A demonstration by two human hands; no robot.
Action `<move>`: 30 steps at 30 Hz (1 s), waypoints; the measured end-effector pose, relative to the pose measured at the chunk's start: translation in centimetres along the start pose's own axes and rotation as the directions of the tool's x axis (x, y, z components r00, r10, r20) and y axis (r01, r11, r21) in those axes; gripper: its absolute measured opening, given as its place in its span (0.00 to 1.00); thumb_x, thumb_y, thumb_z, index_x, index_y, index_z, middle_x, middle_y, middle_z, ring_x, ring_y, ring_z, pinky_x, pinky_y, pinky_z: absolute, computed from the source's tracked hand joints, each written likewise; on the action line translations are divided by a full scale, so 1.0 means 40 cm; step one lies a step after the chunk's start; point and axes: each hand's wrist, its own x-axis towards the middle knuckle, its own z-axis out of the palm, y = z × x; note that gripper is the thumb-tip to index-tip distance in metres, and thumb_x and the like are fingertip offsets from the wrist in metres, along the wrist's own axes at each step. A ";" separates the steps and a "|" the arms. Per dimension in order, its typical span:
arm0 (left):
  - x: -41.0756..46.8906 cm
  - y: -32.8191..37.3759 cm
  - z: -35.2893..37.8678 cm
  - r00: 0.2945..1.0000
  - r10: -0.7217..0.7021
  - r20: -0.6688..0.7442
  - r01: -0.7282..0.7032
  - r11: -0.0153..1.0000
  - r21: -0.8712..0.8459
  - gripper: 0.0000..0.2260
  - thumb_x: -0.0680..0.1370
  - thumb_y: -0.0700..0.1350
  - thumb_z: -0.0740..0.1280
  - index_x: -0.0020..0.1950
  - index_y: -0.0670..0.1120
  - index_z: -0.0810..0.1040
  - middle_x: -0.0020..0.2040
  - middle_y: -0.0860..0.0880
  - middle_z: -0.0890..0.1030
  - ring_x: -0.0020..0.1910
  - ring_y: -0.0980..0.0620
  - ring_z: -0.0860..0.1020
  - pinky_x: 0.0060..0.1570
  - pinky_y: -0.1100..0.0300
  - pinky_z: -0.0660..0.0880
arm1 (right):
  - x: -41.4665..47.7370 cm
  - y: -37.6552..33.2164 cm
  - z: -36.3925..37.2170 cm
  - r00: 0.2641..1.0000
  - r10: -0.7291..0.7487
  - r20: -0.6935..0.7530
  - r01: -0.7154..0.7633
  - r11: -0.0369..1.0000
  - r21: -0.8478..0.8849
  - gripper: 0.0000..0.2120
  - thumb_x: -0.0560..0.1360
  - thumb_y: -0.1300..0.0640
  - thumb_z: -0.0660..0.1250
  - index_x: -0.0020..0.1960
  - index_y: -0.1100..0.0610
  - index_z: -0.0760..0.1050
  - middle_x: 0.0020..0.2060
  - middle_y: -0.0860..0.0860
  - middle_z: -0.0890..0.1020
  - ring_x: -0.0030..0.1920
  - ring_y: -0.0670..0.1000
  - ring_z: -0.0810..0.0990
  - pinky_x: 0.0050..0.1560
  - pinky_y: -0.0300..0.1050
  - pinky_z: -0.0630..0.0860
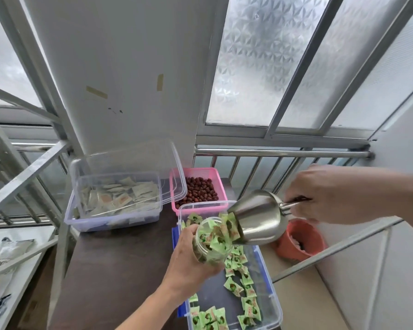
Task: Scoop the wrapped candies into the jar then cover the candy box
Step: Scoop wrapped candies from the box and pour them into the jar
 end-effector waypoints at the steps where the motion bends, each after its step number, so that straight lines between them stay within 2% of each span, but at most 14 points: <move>1: -0.002 -0.003 0.001 1.000 -0.006 -0.001 0.006 1.000 -0.015 0.38 0.60 0.51 0.83 0.65 0.64 0.70 0.58 0.60 0.79 0.58 0.59 0.80 0.59 0.51 0.81 | -0.004 0.006 0.001 1.000 0.003 -0.013 -0.003 1.000 0.006 0.13 0.78 0.54 0.61 0.40 0.60 0.76 0.37 0.54 0.81 0.42 0.53 0.80 0.48 0.54 0.79; 6: -0.004 -0.005 0.000 1.000 -0.019 -0.020 0.017 0.997 -0.079 0.38 0.60 0.46 0.84 0.65 0.63 0.71 0.58 0.59 0.80 0.57 0.61 0.80 0.59 0.55 0.82 | -0.025 0.031 0.012 0.996 0.020 -0.084 -0.015 0.998 0.065 0.12 0.78 0.52 0.61 0.39 0.58 0.73 0.37 0.53 0.81 0.40 0.51 0.80 0.48 0.55 0.80; 9: -0.002 -0.005 0.003 1.000 -0.005 -0.021 0.004 0.997 -0.077 0.38 0.60 0.45 0.84 0.66 0.61 0.71 0.58 0.57 0.80 0.56 0.60 0.81 0.56 0.57 0.82 | -0.037 0.042 0.014 0.995 0.047 -0.088 -0.040 0.996 0.075 0.11 0.78 0.50 0.62 0.40 0.55 0.75 0.37 0.48 0.82 0.40 0.47 0.81 0.48 0.52 0.80; 11: -0.003 -0.001 0.006 1.000 0.005 -0.020 -0.007 0.996 -0.091 0.38 0.61 0.43 0.84 0.66 0.60 0.71 0.58 0.56 0.80 0.56 0.59 0.81 0.53 0.62 0.82 | -0.046 0.051 0.014 0.991 0.072 -0.109 -0.062 0.994 0.094 0.11 0.79 0.49 0.62 0.41 0.53 0.77 0.37 0.46 0.84 0.40 0.45 0.82 0.48 0.50 0.81; 14: -0.008 0.004 0.009 0.999 0.023 -0.023 -0.025 0.995 -0.101 0.37 0.63 0.40 0.84 0.66 0.57 0.71 0.58 0.54 0.80 0.55 0.60 0.82 0.48 0.68 0.80 | -0.048 0.032 0.012 0.988 0.082 -0.132 -0.071 0.994 0.085 0.14 0.79 0.49 0.61 0.39 0.55 0.74 0.36 0.51 0.82 0.40 0.50 0.81 0.47 0.54 0.80; 16: -0.011 0.006 0.012 0.999 0.038 -0.022 -0.040 0.995 -0.096 0.37 0.63 0.40 0.84 0.66 0.57 0.71 0.57 0.55 0.80 0.54 0.59 0.82 0.49 0.66 0.81 | -0.039 0.000 0.019 0.993 0.057 -0.105 -0.051 0.997 0.060 0.15 0.80 0.51 0.60 0.38 0.57 0.73 0.36 0.53 0.80 0.41 0.53 0.80 0.47 0.55 0.79; 20: -0.018 0.006 0.019 0.998 0.036 -0.052 -0.040 0.996 -0.078 0.37 0.60 0.44 0.83 0.65 0.57 0.72 0.56 0.56 0.80 0.53 0.57 0.82 0.54 0.55 0.83 | -0.011 -0.049 0.045 0.996 -0.006 -0.084 0.010 0.999 0.045 0.14 0.80 0.51 0.59 0.40 0.57 0.76 0.38 0.53 0.82 0.43 0.56 0.82 0.47 0.57 0.81; 24: -0.020 0.007 0.019 0.994 0.082 -0.076 -0.086 0.995 -0.051 0.36 0.61 0.45 0.83 0.65 0.57 0.72 0.55 0.58 0.79 0.54 0.57 0.81 0.51 0.59 0.82 | -0.012 -0.048 0.049 0.998 -0.019 -0.061 0.022 0.999 0.039 0.14 0.80 0.51 0.59 0.41 0.57 0.76 0.39 0.53 0.81 0.43 0.55 0.81 0.47 0.55 0.80; 30: -0.020 -0.002 0.006 0.993 0.073 -0.097 -0.077 0.996 -0.042 0.37 0.61 0.48 0.84 0.65 0.58 0.71 0.58 0.57 0.79 0.56 0.59 0.80 0.54 0.55 0.82 | -0.039 0.002 0.021 0.985 0.063 -0.160 -0.049 0.994 0.095 0.16 0.80 0.49 0.61 0.37 0.56 0.71 0.34 0.51 0.78 0.39 0.52 0.79 0.45 0.55 0.80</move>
